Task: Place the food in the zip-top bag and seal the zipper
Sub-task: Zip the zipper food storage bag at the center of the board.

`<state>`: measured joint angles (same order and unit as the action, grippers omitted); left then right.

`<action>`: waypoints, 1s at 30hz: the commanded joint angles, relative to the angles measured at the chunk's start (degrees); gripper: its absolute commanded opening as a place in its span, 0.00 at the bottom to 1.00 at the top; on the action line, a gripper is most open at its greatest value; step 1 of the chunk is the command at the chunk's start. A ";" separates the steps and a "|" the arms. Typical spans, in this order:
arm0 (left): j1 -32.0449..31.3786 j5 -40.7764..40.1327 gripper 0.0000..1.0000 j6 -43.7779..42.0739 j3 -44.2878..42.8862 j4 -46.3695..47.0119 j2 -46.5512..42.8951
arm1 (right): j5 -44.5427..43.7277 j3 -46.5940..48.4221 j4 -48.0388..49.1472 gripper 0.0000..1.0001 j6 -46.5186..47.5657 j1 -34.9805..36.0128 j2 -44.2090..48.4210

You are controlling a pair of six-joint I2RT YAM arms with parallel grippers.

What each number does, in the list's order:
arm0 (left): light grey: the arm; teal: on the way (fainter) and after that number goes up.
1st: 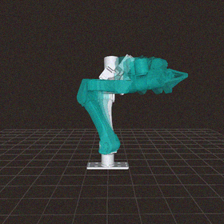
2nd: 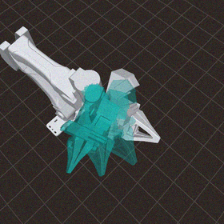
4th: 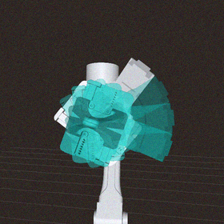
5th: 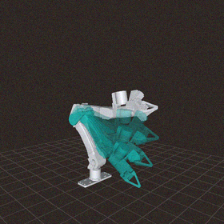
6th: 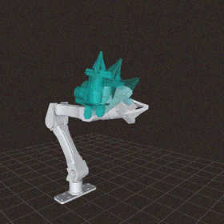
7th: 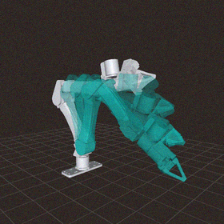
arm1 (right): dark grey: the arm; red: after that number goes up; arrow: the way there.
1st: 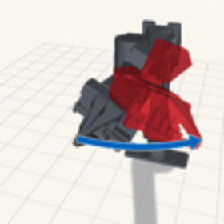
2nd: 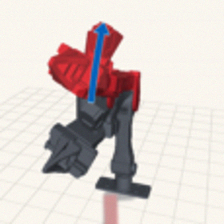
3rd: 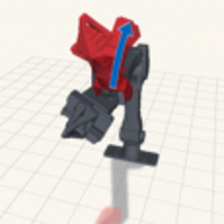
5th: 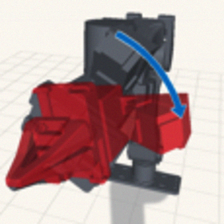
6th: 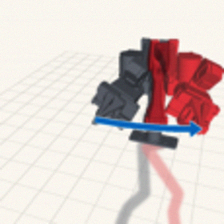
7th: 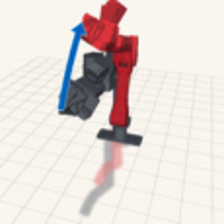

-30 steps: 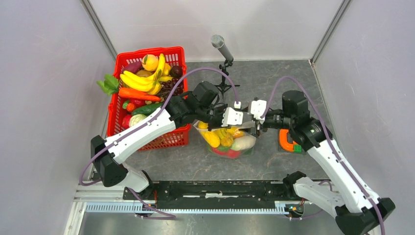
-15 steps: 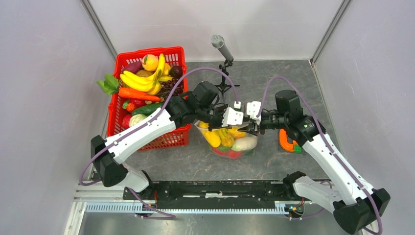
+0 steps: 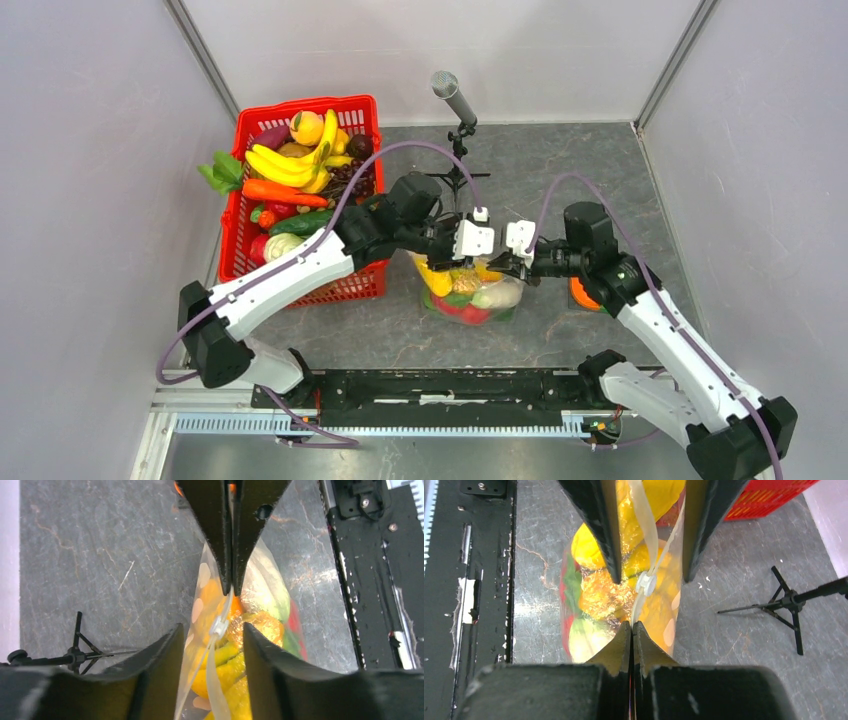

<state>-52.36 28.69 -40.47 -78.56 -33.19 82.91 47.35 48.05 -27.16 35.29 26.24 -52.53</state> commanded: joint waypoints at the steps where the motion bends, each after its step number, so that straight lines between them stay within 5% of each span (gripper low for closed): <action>1: -0.46 -2.34 0.67 5.88 4.52 11.08 -5.77 | -3.65 -5.47 9.12 0.00 -6.69 0.30 5.69; 8: 1.80 -7.41 0.82 13.02 12.67 20.31 -16.12 | -9.96 -10.74 15.76 0.00 -10.71 0.31 13.68; 17: 3.67 -6.73 0.75 18.97 17.10 10.53 -27.19 | -11.65 -9.37 15.96 0.00 -12.01 0.30 14.80; 23: 3.67 -1.72 0.72 19.76 16.40 1.95 -25.47 | -11.67 -8.83 16.26 0.00 -12.61 0.26 15.49; 30: 3.67 -4.44 0.72 18.73 16.83 4.10 -21.24 | -9.66 -7.63 16.51 0.00 -13.62 0.30 16.38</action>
<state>-48.66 24.47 -23.14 -61.73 -29.95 60.51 36.42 37.23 -14.61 23.07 26.46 -37.65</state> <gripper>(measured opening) 0.710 0.011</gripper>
